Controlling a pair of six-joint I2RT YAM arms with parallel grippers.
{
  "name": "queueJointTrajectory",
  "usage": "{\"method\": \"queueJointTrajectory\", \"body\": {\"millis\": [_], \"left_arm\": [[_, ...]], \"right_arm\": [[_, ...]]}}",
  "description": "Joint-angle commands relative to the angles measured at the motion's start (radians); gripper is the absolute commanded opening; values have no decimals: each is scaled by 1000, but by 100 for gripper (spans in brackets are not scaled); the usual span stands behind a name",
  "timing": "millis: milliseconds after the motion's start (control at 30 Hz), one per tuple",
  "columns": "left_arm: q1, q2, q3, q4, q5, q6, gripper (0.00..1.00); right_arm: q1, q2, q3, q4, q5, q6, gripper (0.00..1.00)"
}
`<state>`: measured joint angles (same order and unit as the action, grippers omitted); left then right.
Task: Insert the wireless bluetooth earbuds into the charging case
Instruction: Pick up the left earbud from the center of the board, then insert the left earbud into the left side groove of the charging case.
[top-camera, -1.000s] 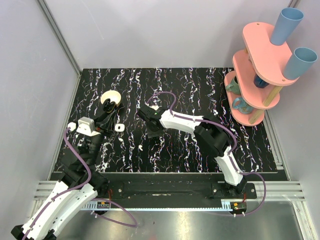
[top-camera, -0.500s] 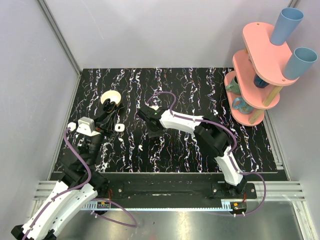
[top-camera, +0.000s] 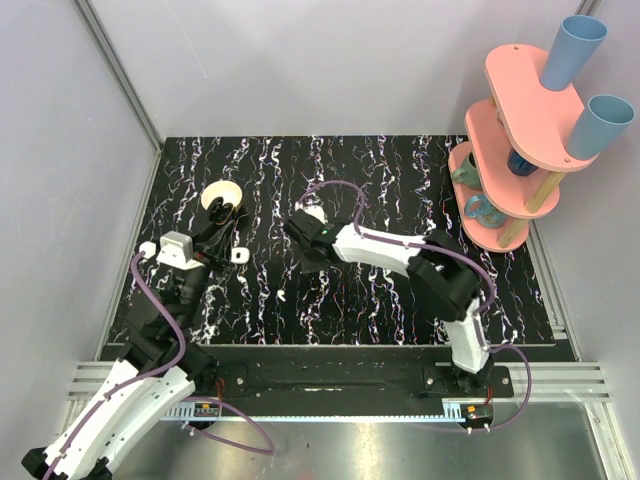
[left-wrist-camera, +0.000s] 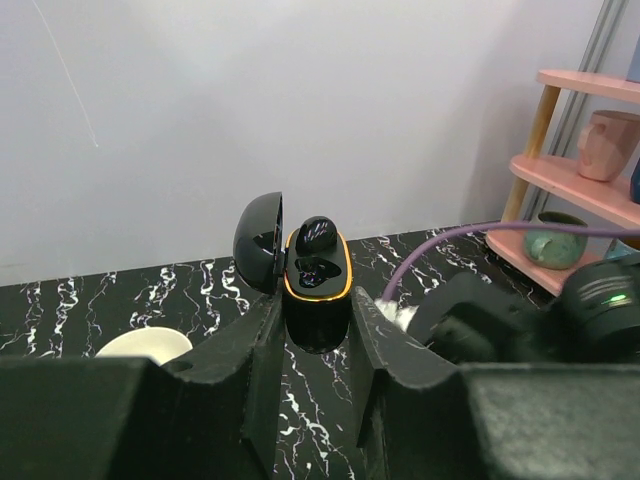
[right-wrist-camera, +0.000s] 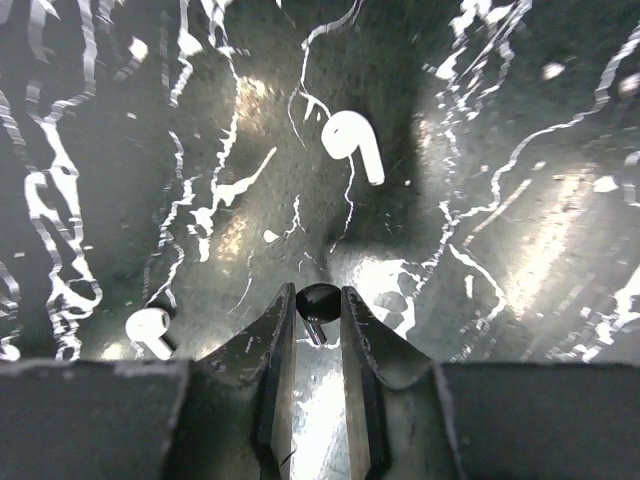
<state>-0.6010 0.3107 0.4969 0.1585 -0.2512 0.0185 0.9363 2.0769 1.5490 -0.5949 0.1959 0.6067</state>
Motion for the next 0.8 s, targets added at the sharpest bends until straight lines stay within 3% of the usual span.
{"method": "queueJointTrajectory", "body": {"millis": [0,367,767], "left_arm": [[1,21,8,49,-16,0,0],[1,122,17,159,47,-77,0],[1,246,9,357,173,-81,0]], "right_arm": [[13,-225,-76,208,132,-42,21],[13,-546,-174,544,260,-160,18],[21,-755,-231,837,185,-223,17]]}}
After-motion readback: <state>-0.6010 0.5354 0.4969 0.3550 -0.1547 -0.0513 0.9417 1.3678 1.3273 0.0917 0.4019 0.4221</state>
